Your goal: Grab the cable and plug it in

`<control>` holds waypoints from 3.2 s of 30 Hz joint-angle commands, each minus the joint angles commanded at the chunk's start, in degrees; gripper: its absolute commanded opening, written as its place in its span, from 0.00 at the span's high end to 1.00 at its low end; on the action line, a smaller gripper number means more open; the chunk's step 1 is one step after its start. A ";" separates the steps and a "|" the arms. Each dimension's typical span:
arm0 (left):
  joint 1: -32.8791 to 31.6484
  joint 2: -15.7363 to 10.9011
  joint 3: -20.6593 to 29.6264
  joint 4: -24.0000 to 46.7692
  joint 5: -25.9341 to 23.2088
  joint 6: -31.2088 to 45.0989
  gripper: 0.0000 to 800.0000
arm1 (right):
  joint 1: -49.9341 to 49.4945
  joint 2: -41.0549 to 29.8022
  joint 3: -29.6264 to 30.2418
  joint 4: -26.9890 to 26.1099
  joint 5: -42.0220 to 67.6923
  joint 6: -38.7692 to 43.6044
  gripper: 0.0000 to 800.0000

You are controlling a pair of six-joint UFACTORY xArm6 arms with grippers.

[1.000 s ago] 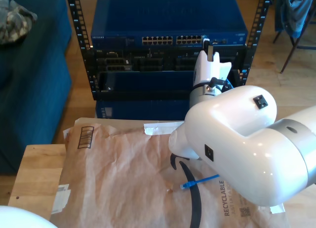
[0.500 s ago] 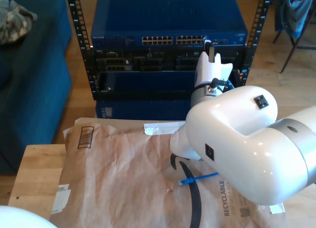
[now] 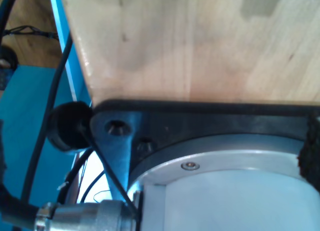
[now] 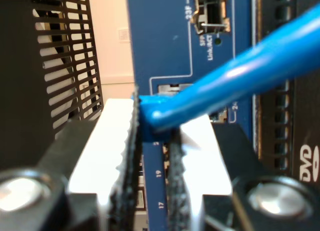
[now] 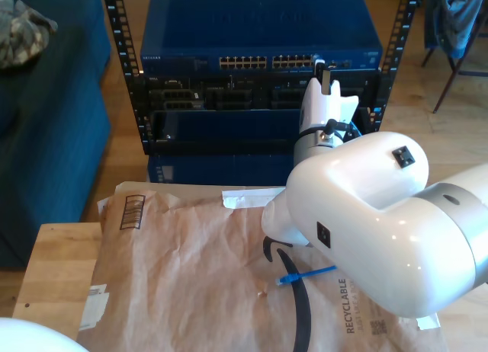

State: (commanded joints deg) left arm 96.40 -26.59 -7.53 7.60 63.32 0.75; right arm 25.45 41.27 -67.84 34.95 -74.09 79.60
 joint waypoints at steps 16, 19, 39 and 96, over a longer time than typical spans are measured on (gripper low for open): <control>0.00 0.00 0.00 -0.09 0.00 0.00 0.00 | -0.09 0.97 -0.44 0.00 0.09 0.09 1.00; 0.00 0.00 0.00 0.00 0.00 0.00 0.00 | -0.09 1.67 -1.32 0.00 0.09 0.09 1.00; 0.00 0.00 0.00 0.00 0.00 0.00 0.00 | -0.18 2.55 -3.08 0.09 -0.62 0.26 1.00; 0.00 0.00 0.00 0.00 0.00 0.00 0.00 | 0.26 3.34 -4.40 0.00 -0.44 0.35 1.00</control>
State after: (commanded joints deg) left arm 96.40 -26.59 -7.53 7.60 63.32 0.75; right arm 25.71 44.62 -72.23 34.95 -74.53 79.96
